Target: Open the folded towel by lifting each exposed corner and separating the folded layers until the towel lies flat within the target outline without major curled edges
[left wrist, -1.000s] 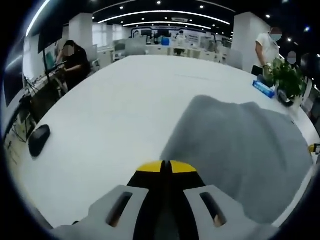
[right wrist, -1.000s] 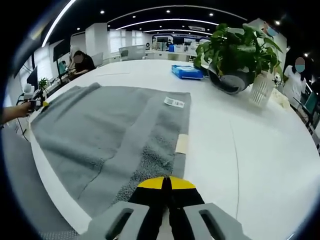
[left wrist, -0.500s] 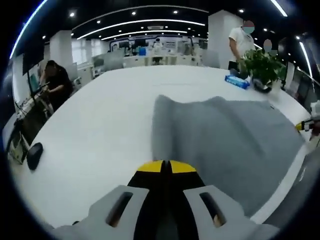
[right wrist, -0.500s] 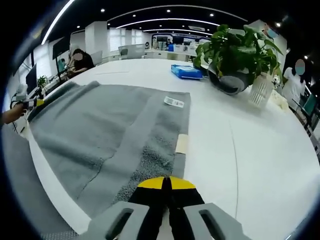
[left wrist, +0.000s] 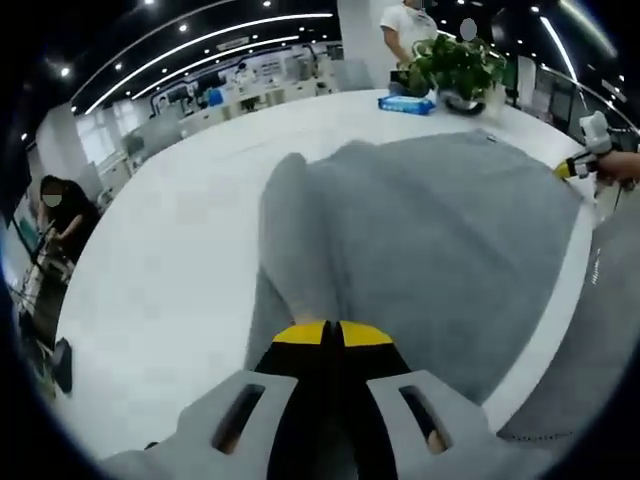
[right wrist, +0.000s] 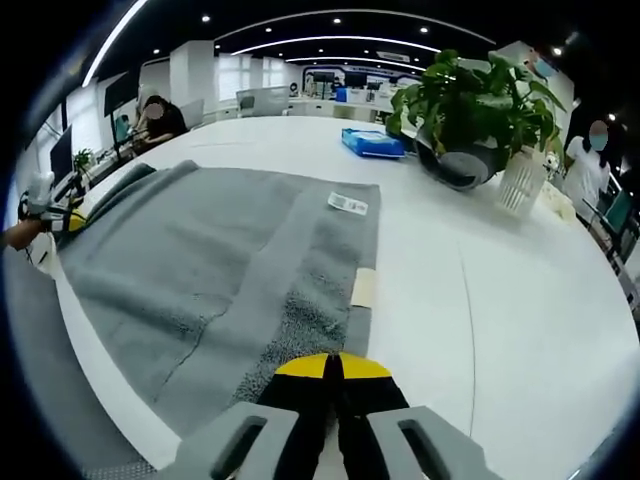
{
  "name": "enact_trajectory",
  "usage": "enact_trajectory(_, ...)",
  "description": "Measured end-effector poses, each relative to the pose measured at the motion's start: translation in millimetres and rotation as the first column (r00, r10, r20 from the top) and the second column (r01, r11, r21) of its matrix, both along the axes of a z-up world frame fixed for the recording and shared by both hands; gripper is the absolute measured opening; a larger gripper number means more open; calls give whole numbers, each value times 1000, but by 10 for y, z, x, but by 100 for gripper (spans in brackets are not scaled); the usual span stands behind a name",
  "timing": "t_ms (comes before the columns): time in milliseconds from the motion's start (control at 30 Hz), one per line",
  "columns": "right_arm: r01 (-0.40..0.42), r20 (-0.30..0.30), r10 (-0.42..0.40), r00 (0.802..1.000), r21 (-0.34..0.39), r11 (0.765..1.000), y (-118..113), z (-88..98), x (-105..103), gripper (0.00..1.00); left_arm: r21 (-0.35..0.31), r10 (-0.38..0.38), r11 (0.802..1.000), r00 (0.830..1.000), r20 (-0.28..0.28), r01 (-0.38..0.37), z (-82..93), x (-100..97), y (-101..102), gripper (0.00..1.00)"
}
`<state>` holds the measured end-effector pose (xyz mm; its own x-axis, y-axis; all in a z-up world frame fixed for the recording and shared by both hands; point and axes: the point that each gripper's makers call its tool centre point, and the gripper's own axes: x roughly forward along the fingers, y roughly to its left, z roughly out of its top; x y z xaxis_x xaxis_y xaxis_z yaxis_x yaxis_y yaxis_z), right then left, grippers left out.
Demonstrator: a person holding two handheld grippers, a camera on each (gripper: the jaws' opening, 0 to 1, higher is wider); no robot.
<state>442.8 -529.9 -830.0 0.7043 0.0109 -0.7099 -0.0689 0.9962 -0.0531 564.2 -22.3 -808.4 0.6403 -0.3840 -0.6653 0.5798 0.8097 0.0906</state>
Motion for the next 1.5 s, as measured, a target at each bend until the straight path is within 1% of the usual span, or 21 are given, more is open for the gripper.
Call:
enact_trajectory(100, 1, 0, -1, 1000, 0, 1000, -2, -1, 1, 0, 5, 5, 1000, 1000, 0, -5, 49, 52, 10, 4)
enact_trajectory(133, 2, 1, -2, 1000, 0, 1000, -4, -2, 1, 0, -8, 13, 1000, 1000, 19, -12, 95, 101, 3, 6)
enact_trajectory(200, 3, 2, -3, 1000, -1, 1000, -6, -2, 2, 0, -80, 37, 996, 999, 40, -33, 181, 182, -55, 7)
enact_trajectory(233, 4, 2, -4, 1000, -1, 1000, -10, -4, 4, 0, -123, 64, 991, 997, 45, -58, 234, 250, -70, 8)
enact_trajectory(300, 6, 3, -6, 1000, 0, 1000, -9, -4, 4, 0, -144, 99, 986, 993, 62, -89, 280, 356, -51, 11)
enact_trajectory(367, 8, 4, -8, 1000, 3, 1000, -10, -4, 5, 0, -136, 112, 986, 991, 76, -101, 292, 498, -32, 15)
enact_trajectory(533, 13, 4, -13, 1000, 7, 1000, -9, -3, 6, 0, -124, 142, 984, 987, 81, -131, 270, 730, 4, 18)
enact_trajectory(567, 15, 4, -15, 1000, 8, 1000, -9, -3, 7, 0, -122, 152, 982, 985, 79, -142, 254, 796, 18, 19)
enact_trajectory(700, 18, 2, -18, 1000, 6, 1000, -15, -7, 11, 0, -108, 174, 980, 984, 47, -169, 137, 931, 39, 21)
enact_trajectory(733, 19, 2, -19, 1000, 6, 1000, -17, -8, 12, 0, -103, 176, 980, 983, 46, -170, 116, 949, 40, 20)
enact_trajectory(800, 21, 0, -21, 1000, 7, 1000, -23, -8, 13, 0, -92, 171, 982, 984, 40, -167, 64, 984, 37, 16)
enact_trajectory(933, 23, -6, -23, 1000, 1, 1000, -30, -15, 17, 0, -65, 177, 982, 984, 10, -176, -58, 1014, 61, 14)
enact_trajectory(1000, 24, -8, -24, 1000, -2, 1000, -27, -15, 17, 0, -58, 177, 983, 984, 4, -176, -91, 1006, 64, 12)
enact_trajectory(1100, 27, -7, -27, 1000, -3, 1000, -24, -15, 16, 0, -46, 175, 984, 984, 15, -174, -98, 1003, 82, 9)
enact_trajectory(1133, 29, -7, -29, 1000, -4, 1000, -22, -15, 17, 0, -26, 167, 986, 986, 26, -166, -99, 1005, 100, 7)
enact_trajectory(1267, 31, -8, -31, 999, -12, 999, -17, -14, 17, 0, 12, 146, 989, 988, 46, -146, -105, 1036, 126, 7)
enact_trajectory(1333, 33, -6, -33, 999, -14, 999, -15, -14, 17, 0, 53, 138, 989, 988, 68, -141, -102, 1084, 178, 6)
enact_trajectory(1433, 36, -3, -36, 999, -15, 999, -12, -13, 17, 0, 83, 146, 985, 986, 79, -153, -104, 1176, 261, 5)
enact_trajectory(1467, 36, -4, -36, 999, -15, 999, -11, -13, 17, 0, 88, 151, 984, 985, 78, -158, -104, 1201, 287, 5)
enact_trajectory(1500, 37, -5, -37, 999, -14, 999, -13, -14, 17, 0, 81, 171, 981, 983, 72, -177, -99, 1235, 326, 5)
